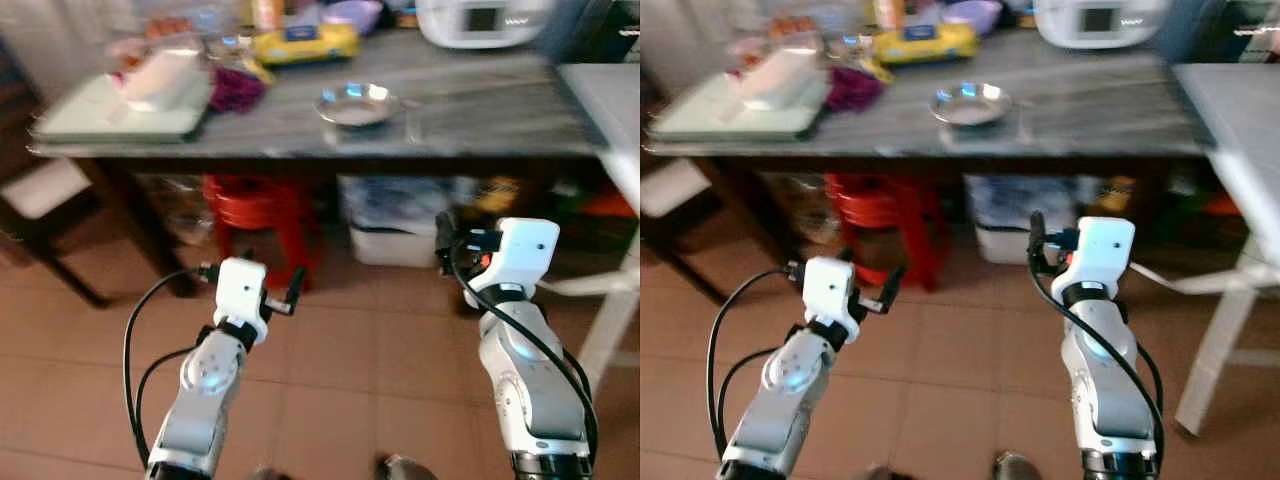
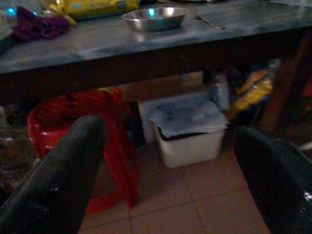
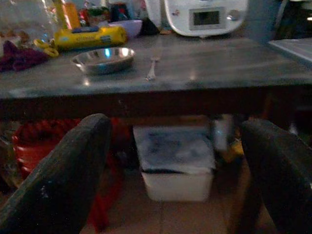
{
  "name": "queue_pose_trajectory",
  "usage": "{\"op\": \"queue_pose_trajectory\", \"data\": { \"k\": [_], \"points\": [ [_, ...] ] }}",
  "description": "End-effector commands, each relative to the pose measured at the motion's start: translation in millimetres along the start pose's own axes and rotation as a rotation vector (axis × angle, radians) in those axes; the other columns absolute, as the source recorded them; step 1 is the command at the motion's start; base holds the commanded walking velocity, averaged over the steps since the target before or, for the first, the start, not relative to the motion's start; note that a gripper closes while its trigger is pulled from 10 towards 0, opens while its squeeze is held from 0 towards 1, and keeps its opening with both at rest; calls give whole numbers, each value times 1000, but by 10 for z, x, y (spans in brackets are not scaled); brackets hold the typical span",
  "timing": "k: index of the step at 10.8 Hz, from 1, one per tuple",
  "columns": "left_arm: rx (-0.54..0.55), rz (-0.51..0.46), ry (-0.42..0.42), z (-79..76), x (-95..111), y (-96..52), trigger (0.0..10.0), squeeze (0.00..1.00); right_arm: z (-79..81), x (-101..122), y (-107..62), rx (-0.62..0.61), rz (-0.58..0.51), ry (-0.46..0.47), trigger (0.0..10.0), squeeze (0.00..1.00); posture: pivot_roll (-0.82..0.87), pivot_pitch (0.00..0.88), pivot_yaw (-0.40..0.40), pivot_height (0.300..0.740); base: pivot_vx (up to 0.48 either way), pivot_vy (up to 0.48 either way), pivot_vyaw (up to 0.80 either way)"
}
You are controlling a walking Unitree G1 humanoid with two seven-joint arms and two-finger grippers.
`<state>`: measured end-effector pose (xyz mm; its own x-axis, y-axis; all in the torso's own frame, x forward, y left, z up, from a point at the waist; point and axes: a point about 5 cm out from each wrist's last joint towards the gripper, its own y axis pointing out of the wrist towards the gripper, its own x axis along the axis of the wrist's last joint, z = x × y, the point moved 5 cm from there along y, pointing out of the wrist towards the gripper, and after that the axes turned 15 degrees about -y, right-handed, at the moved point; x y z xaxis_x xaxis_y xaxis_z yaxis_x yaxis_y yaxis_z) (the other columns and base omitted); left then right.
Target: Setting the table
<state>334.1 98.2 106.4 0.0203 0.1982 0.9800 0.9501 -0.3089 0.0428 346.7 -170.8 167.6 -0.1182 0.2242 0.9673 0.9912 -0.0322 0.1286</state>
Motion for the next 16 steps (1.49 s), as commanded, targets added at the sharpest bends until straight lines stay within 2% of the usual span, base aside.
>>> {"op": "queue_pose_trajectory", "data": {
  "k": [1, 4, 5, 8, 16],
  "points": [
    [8, 14, 13, 61, -16, -18, 10000, 0, 56, 26, 8, 14, -10, 6, 10000, 0, -141, 122, 79, 740, -259, 0, 0],
    [-25, 0, 15, 16, -6, -25, 10000, 0, 57, 19, 10, 10, -8, 4, 10000, 0, -142, 124, 80, 740, -174, 0, 0],
    [-71, -9, -26, -38, 12, -44, 10000, 0, 51, 13, 6, 7, -7, 4, 10000, 0, -145, 126, 81, 740, 0, 0, 0],
    [-84, -15, -9, -73, 22, -35, 10000, 0, 45, -3, 9, 5, -2, -2, 10000, 0, -147, 127, 81, 740, 0, 0, 0],
    [-106, -22, -22, -118, 47, -13, 10000, 0, 93, -16, 6, 13, 1, -6, 10000, 0, -146, 137, 86, 740, 0, -426, 0]
  ]
}}
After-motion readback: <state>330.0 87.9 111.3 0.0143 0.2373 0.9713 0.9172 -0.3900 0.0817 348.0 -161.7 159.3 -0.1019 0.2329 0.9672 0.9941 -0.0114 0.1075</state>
